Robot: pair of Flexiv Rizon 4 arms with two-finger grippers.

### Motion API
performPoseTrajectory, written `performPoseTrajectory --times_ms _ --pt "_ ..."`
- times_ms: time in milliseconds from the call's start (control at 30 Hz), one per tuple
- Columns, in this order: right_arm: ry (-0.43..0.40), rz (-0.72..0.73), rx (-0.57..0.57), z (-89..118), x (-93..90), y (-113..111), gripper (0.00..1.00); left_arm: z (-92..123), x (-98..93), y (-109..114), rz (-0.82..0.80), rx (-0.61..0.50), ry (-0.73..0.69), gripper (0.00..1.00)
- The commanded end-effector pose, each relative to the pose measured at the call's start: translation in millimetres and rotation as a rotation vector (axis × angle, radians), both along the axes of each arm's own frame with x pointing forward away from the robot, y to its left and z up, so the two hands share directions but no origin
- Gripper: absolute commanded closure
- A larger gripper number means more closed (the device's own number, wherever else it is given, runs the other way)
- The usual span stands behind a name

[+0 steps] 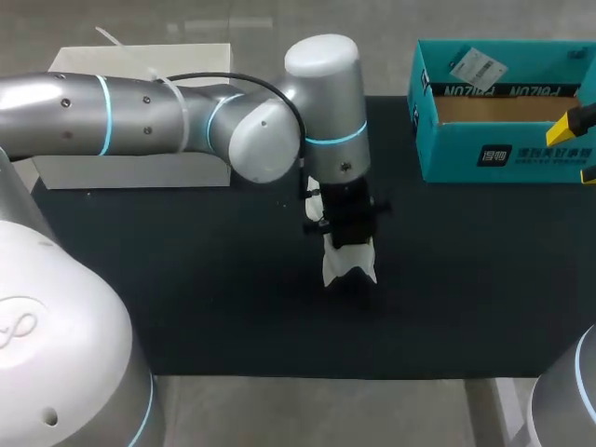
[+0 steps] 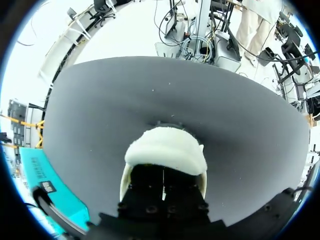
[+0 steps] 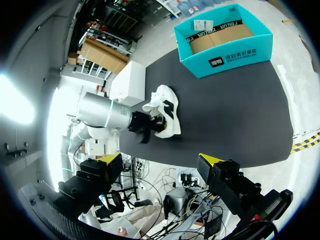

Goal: Take the shoe out of the shoebox, open the shoe tongue, remove and reinsert the insole, then place the shoe into the shoebox

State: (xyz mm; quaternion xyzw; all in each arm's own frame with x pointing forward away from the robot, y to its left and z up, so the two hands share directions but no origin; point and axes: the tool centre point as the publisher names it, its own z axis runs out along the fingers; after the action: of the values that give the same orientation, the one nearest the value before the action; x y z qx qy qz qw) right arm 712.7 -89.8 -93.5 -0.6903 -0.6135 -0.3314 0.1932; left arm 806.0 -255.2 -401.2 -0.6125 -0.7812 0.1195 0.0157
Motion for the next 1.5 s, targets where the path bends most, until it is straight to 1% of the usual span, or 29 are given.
performPoseTrajectory --times_ms 33,167,367,600,700,900,1033,1133,1333,1400,1500 --pt "0.004 0.002 -0.001 0 2.2 0 0.00 -22 9.6 -15 -0.001 0.025 0.022 1.00" --pt "0.004 0.002 -0.001 0 2.2 0 0.00 -24 13.5 -15 -0.003 0.043 0.016 1.00" --pt "0.004 0.002 -0.001 0 2.2 0 0.00 -2 20.4 -6 0.005 0.016 -0.045 1.00" --pt "0.004 0.002 -0.001 0 2.2 0 0.00 7 28.0 1 0.013 0.028 -0.088 1.00" --pt "0.004 0.002 -0.001 0 2.2 0 0.00 4 32.1 1 0.019 0.027 -0.091 1.00" --pt "0.004 0.002 -0.001 0 2.2 0 0.00 -12 36.3 -2 0.018 0.046 -0.066 1.00" --pt "0.004 0.002 -0.001 0 2.2 0 0.00 -17 33.7 -3 -0.008 0.060 -0.056 1.00" --pt "0.004 0.002 -0.001 0 2.2 0 0.00 -6 31.1 -1 -0.022 0.040 -0.070 1.00" --pt "0.004 0.002 -0.001 0 2.2 0 0.00 27 36.2 0 -0.018 0.072 -0.218 1.00" --pt "0.004 0.002 -0.001 0 2.2 0 0.00 31 42.8 1 0.000 0.092 -0.262 1.00" --pt "0.004 0.002 -0.001 0 2.2 0 0.00 31 57.5 1 0.052 0.124 -0.324 1.00"
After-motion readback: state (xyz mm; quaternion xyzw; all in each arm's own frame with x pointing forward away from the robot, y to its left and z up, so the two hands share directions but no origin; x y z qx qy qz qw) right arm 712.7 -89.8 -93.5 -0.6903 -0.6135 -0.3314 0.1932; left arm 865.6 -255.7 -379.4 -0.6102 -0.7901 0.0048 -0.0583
